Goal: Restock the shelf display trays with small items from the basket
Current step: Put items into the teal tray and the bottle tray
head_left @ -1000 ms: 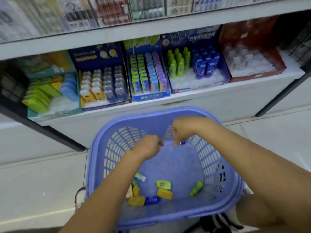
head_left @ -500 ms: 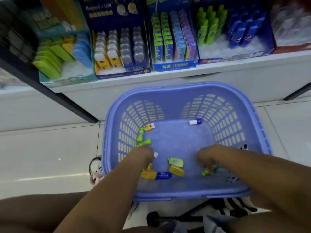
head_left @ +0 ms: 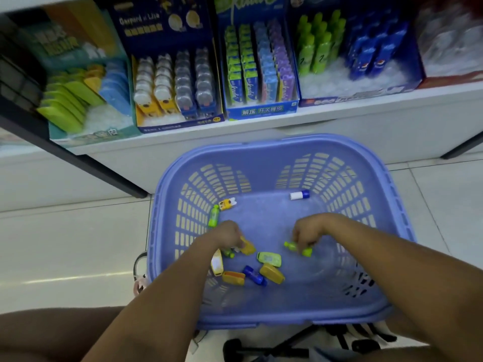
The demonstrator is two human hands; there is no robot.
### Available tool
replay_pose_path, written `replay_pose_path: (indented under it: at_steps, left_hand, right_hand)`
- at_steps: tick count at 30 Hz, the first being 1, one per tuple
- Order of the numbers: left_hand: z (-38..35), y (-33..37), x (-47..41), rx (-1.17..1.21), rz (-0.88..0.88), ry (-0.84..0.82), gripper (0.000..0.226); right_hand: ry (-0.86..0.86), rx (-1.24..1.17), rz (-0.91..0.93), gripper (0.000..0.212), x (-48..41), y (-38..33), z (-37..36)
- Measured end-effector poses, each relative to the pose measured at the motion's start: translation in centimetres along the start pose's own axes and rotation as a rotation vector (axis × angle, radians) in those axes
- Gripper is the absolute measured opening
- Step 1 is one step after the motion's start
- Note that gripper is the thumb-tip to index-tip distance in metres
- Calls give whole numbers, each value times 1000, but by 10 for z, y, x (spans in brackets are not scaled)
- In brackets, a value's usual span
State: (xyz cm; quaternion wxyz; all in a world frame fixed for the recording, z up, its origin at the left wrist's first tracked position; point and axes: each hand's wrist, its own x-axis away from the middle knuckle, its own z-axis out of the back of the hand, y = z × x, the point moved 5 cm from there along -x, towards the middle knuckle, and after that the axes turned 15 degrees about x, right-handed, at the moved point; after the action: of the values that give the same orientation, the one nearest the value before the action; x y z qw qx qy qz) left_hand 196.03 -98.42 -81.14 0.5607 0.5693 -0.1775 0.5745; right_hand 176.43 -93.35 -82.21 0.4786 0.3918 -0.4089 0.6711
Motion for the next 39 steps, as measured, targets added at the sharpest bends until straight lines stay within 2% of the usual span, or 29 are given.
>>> replay_pose_path:
  at_steps: [3, 5, 7, 9, 11, 14, 18, 21, 25, 27, 29, 31, 34, 37, 39]
  left_hand:
    - [13, 25, 9, 502, -55, 9, 10]
    - [26, 42, 17, 853, -76, -25, 18]
    - [44, 60, 27, 997, -152, -87, 26]
    - [61, 77, 42, 974, -227, -108, 30]
    - [73, 91, 58, 822, -310, -76, 33]
    - [84, 112, 82, 702, -486, -68, 30]
    - [98, 131, 113, 770, -673, -105, 25]
    - [112, 146, 131, 723, -800, 61, 23]
    - [124, 166, 148, 559, -932, 463, 22]
    - [120, 175, 153, 538, -969, 558, 22]
    - [114, 183, 154, 549, -986, 603, 24]
    - [109, 189, 152, 562, -961, 620, 28]
    - [100, 189, 142, 735, -852, 518, 44]
    - [93, 189, 137, 875, -779, 429, 54]
    - [89, 192, 137, 918, -811, 386, 61]
  right_hand:
    - [126, -473, 127, 7, 23, -3, 41]
    - [166, -721, 258, 11, 42, -6, 65]
    - [227, -905, 363, 14, 60, -7, 88]
    - [318, -1064, 459, 17, 78, -9, 112]
    - [412, -1114, 543, 18, 98, -13, 134]
    - [535, -1043, 623, 25, 132, -19, 162]
    - [683, -945, 687, 36, 176, -23, 187]
    - [802, -1020, 709, 36, 197, -25, 199]
    - [1076, -1158, 544, 32, 217, -16, 209]
    - [1165, -1246, 489, 37, 224, -11, 210]
    - [1245, -1293, 451, 30, 231, -4, 211]
    - [1375, -1234, 377, 20, 241, 9, 212]
    - [1603, -979, 66, 25, 261, 51, 215]
    - [1640, -704, -200, 30, 271, 94, 218]
    - [1613, -550, -263, 32, 267, 108, 223]
